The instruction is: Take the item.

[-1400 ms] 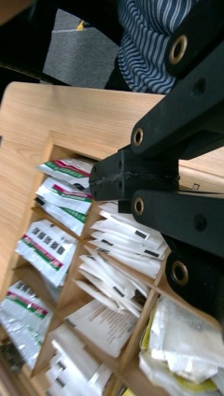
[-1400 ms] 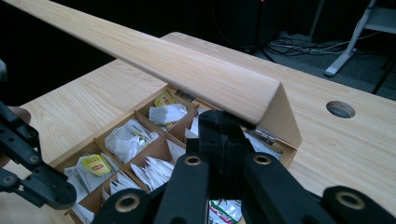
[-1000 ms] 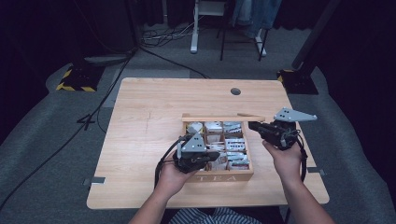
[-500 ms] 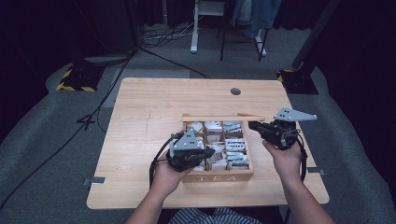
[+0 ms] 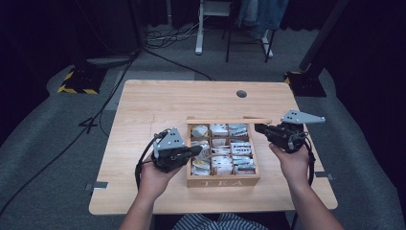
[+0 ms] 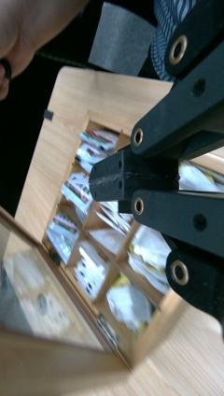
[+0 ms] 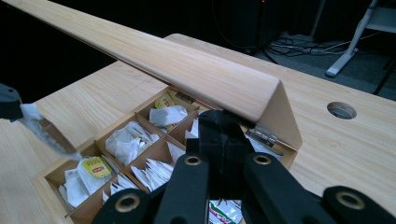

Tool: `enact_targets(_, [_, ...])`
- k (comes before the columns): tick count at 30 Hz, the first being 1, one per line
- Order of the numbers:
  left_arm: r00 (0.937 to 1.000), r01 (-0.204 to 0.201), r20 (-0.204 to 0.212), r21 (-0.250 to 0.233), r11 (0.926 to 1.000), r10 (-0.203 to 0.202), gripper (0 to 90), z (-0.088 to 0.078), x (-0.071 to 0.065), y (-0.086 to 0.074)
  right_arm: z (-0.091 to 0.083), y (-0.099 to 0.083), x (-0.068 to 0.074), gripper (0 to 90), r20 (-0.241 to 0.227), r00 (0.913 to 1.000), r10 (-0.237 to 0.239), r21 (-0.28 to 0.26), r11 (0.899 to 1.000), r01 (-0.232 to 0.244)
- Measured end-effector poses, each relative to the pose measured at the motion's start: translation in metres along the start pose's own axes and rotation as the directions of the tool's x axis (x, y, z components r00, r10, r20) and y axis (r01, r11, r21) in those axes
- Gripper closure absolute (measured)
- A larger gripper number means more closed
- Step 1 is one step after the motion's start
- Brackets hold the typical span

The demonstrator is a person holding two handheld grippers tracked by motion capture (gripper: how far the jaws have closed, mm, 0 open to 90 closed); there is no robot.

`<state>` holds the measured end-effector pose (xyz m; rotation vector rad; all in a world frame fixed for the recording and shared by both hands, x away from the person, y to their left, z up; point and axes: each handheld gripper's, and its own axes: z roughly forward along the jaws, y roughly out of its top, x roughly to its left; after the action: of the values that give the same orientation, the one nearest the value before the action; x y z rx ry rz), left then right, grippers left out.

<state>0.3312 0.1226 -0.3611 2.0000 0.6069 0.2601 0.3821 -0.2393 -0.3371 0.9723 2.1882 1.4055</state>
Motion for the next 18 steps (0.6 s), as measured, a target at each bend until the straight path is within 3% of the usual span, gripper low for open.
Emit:
enact_targets(14, [0.9951, 0.046, -0.088, -0.01, 0.9989, -0.047, 90.0, -0.025, 0.018, -0.01, 0.0, 0.0, 0.0, 90.0, -0.002, 1.0, 0.002, 0.0, 1.0, -0.002])
enact_targets(18, [0.9878, 0.062, -0.143, -0.001, 0.9981, -0.061, 90.0, -0.032, 0.026, -0.014, 0.0, 0.0, 0.0, 90.0, -0.002, 1.0, 0.002, 0.0, 1.0, -0.002])
